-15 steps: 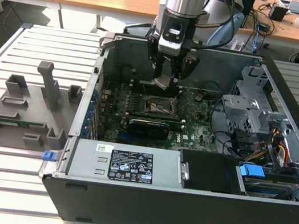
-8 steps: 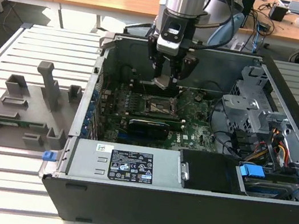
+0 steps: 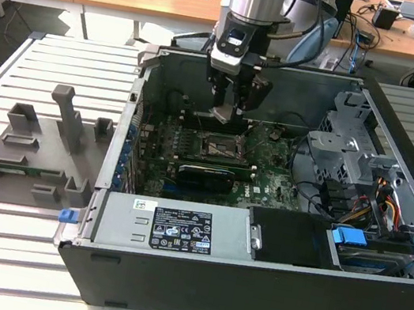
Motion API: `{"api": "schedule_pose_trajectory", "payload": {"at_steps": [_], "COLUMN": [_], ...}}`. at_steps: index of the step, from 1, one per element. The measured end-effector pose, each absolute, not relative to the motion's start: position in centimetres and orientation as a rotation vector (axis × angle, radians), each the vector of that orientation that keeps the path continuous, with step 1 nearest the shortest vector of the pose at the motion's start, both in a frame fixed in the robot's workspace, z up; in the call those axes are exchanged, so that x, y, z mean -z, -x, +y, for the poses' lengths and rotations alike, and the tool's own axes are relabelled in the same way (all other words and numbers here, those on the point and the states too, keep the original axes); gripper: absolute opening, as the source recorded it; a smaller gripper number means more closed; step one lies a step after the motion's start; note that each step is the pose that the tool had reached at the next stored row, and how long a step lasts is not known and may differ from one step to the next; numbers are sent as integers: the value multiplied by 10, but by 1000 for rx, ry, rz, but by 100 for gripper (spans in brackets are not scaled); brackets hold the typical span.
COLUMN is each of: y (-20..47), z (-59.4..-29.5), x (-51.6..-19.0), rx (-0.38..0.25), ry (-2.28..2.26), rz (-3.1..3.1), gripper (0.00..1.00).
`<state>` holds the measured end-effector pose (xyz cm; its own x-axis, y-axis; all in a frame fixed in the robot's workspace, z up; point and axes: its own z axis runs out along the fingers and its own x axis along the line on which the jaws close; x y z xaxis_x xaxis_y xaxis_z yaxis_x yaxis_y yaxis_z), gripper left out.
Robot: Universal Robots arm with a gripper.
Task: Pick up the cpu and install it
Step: 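Place the cpu into insertion slot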
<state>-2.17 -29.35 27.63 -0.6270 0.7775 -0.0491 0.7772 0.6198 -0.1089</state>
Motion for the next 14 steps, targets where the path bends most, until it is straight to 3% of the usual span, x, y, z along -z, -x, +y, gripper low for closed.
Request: {"api": "schedule_pose_trajectory", "payload": {"at_steps": [14], "y": [22], "z": [-293], "x": [-276], "rx": [-207], "ry": [1673], "rz": [-2639], "gripper": [55]}}
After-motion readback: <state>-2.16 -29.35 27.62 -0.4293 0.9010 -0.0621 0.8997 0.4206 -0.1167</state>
